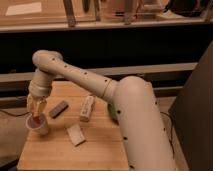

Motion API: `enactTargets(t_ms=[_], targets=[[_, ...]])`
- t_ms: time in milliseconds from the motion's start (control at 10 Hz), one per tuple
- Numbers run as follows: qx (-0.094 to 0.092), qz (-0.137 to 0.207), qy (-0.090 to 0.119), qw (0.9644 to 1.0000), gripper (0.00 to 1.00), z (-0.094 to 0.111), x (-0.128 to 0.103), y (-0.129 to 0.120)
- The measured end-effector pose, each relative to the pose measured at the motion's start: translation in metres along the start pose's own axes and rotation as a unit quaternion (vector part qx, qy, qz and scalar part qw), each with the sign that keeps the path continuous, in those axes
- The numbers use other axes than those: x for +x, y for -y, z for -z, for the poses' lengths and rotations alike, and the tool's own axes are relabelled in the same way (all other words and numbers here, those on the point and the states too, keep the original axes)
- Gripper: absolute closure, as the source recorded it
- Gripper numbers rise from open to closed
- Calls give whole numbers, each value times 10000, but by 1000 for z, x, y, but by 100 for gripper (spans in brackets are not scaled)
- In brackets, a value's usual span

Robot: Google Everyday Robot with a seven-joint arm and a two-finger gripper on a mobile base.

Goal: Place the pepper in the ceramic cup

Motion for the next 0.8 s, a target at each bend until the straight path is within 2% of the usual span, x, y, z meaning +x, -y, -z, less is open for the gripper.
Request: enactTargets(t_ms=[100, 200, 800], targets=[[20, -11, 8, 10000, 22, 1, 1, -1], [17, 1, 19, 10000, 20, 0, 0, 0], [14, 24, 30, 10000, 20, 1, -1, 0]])
